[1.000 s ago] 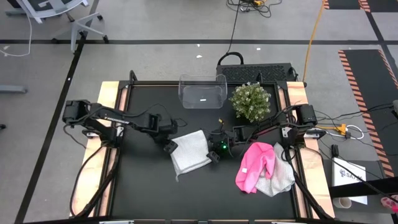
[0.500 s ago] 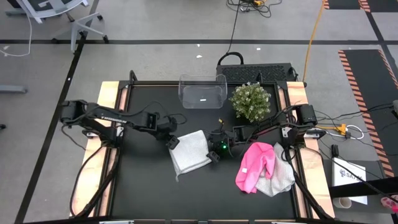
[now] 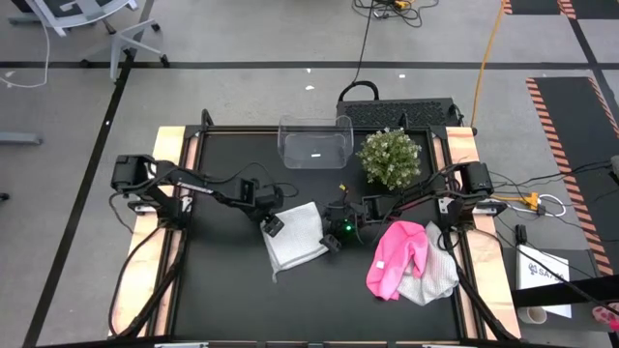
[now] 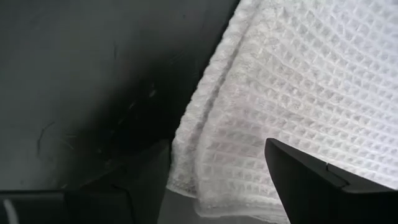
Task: Fold microfiber towels
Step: Put the folded gray towel into the transparent bin
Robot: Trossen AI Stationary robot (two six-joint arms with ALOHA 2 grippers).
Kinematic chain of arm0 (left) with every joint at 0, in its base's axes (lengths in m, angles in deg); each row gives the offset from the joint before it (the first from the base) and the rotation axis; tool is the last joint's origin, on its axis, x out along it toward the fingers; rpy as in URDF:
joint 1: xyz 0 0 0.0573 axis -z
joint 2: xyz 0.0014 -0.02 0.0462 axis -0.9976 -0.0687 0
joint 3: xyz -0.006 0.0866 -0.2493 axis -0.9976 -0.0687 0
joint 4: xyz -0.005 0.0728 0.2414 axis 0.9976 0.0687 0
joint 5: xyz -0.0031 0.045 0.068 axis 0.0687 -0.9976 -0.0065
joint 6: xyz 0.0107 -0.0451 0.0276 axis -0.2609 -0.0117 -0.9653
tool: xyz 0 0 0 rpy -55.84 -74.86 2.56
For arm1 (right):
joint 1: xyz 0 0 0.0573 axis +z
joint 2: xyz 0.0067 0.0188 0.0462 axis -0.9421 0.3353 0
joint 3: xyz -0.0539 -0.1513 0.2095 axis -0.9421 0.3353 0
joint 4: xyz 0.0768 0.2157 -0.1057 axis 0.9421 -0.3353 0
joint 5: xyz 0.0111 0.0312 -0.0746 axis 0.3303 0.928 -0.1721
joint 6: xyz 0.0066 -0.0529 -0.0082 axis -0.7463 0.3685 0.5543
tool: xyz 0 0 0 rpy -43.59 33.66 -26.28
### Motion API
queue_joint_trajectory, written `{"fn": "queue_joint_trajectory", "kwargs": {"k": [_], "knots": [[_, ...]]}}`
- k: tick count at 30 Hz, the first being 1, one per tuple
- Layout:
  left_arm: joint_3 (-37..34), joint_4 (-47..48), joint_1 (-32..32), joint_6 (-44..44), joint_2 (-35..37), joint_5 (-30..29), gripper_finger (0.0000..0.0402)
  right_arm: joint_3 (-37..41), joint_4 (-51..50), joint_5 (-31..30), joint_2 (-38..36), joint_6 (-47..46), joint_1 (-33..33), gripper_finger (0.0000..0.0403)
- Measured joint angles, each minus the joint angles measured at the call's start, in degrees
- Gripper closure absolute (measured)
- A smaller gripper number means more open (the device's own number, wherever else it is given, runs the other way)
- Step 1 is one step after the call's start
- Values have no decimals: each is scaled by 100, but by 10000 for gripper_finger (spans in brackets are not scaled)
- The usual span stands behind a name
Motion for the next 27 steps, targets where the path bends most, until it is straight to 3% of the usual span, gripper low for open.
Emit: {"fn": "queue_joint_trajectory", "kwargs": {"k": [5,8,12,19,27], "knots": [[19,29,-4,-10,-177,75,138,0,-21,1,0,-10,0,346],[6,28,-2,0,-177,74,160,0,-73,0,0,120,0,346],[-5,54,-7,-1,-181,60,226,0,-216,-9,0,146,0,360],[-8,-89,0,-256,-203,247,383,0,-273,-28,0,133,-2,397],[62,-260,1,-293,-208,274,394,0,-264,-28,0,111,-2,398]]}}
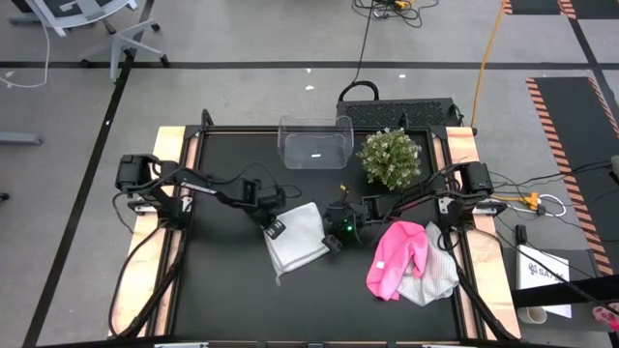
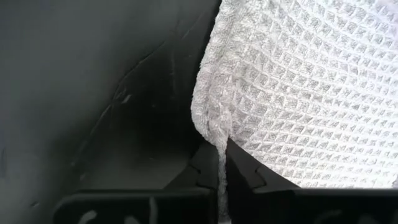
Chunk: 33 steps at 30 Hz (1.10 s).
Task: Fold microfiber towels
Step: Put the folded gray towel into the transparent bin
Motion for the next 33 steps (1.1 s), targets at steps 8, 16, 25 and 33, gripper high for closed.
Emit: {"fn": "queue_joint_trajectory", "kwargs": {"k": [8,16,25,33], "knots": [[434,-26,-114,-208,-22,-242,396,-32,103,1,-31,-113,0,401],[1326,1358,-136,-766,-13,-797,397,-416,63,15,-139,96,-2,402],[2844,2307,-432,-1749,0,-1419,397,-721,-51,-161,-972,639,-313,402],[4256,2707,-1023,-2752,5,-2095,397,-719,-490,-323,-1972,1346,-1022,402]]}}
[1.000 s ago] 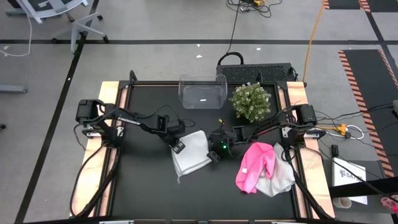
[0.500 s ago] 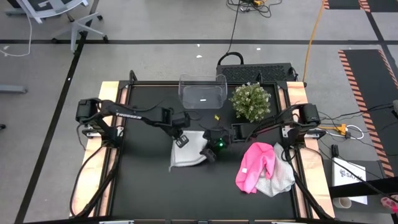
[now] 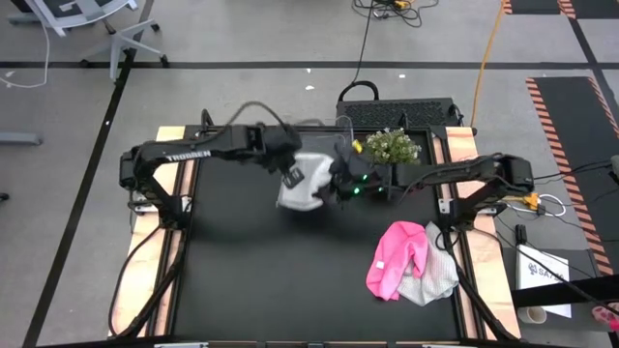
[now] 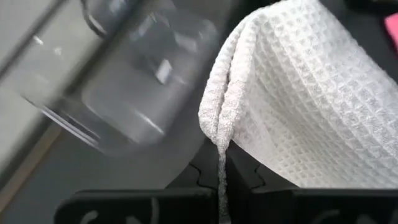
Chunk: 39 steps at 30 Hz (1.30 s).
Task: Fold microfiber towels
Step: Put the folded gray towel into the transparent bin
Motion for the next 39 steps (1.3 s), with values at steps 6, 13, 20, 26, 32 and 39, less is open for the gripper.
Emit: {"fn": "queue_joint_trajectory", "kwargs": {"k": [6,13,20,26,32,39], "knots": [[638,-64,-660,-652,2,-148,396,0,-12,10,-229,490,-690,402],[679,-502,-1464,-1071,-39,290,396,2,-96,45,-157,787,-1543,403],[681,-1268,-2000,-1361,-508,1002,397,2,-62,49,-161,916,-2282,403],[679,-1356,-2223,-1517,-1032,1189,395,2,-100,38,-119,945,-2593,403],[679,-1356,-2417,-1631,-1213,1281,393,2,-102,35,401,934,-2625,403],[679,-1344,-2591,-1774,-1204,1409,395,4,174,261,1207,758,-2536,403]]}}
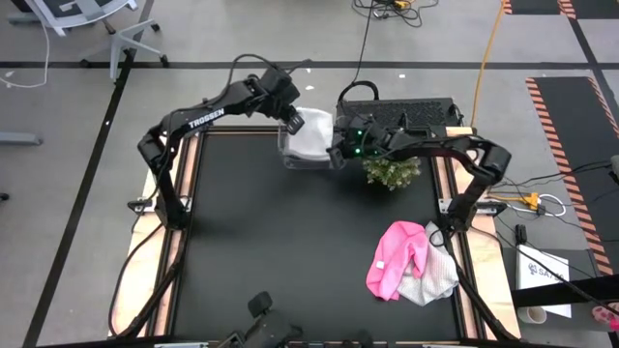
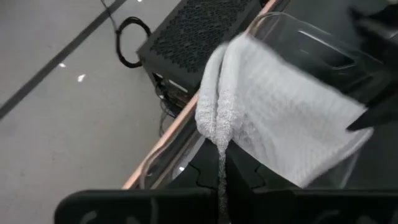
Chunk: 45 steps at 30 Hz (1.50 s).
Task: Fold microfiber towels
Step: Put the folded gray towel into the transparent bin
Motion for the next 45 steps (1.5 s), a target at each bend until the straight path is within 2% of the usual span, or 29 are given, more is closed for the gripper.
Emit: {"fn": "queue_joint_trajectory", "kwargs": {"k": [10,20,26,36,45], "knots": [[0,39,-20,-92,-1,61,391,0,54,93,75,-112,-2,403],[-4,63,28,-87,-480,114,388,0,-59,76,61,-99,-2,401],[-4,90,28,-101,-538,117,396,0,-383,69,61,-95,-2,353],[-4,77,28,15,-538,115,362,0,-402,69,61,-108,-2,275],[-4,108,214,-385,-538,78,288,0,-338,78,61,-97,-2,258]]}}
